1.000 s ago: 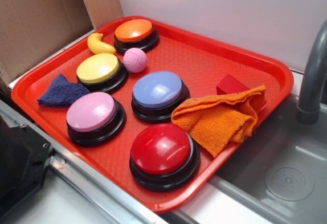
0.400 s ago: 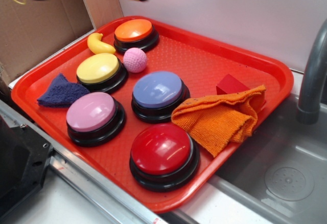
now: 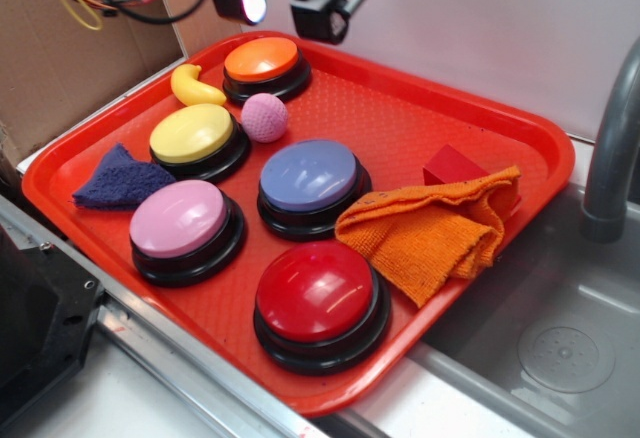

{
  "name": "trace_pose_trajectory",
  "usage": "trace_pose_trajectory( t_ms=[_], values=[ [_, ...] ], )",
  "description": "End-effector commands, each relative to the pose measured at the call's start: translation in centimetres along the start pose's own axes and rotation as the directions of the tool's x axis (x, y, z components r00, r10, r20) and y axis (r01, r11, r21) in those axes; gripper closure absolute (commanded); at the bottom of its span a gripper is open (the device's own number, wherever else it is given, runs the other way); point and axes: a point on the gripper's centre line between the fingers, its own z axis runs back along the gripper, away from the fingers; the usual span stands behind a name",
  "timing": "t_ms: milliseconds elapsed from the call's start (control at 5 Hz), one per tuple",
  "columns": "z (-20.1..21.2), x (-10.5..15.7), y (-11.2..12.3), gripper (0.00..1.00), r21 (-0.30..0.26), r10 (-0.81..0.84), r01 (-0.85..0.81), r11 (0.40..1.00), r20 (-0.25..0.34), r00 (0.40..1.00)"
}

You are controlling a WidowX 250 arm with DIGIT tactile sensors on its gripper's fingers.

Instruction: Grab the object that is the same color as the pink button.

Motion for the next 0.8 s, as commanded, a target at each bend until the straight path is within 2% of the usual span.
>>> trace_pose_trajectory(
  t_ms=[0, 200, 600],
  values=[
    [-1.7, 1.8, 1.4, 0.0, 0.077, 0.001, -0.004, 0.997, 0.039, 0.999],
    [-2.9, 1.8, 2.3, 0.0, 0.12, 0.021, -0.023, 0.993, 0.018, 1.0],
    [-4.9, 0.8, 3.6, 0.0, 0.146, 0.005, -0.005, 0.989, 0.0, 1.0]
  ],
)
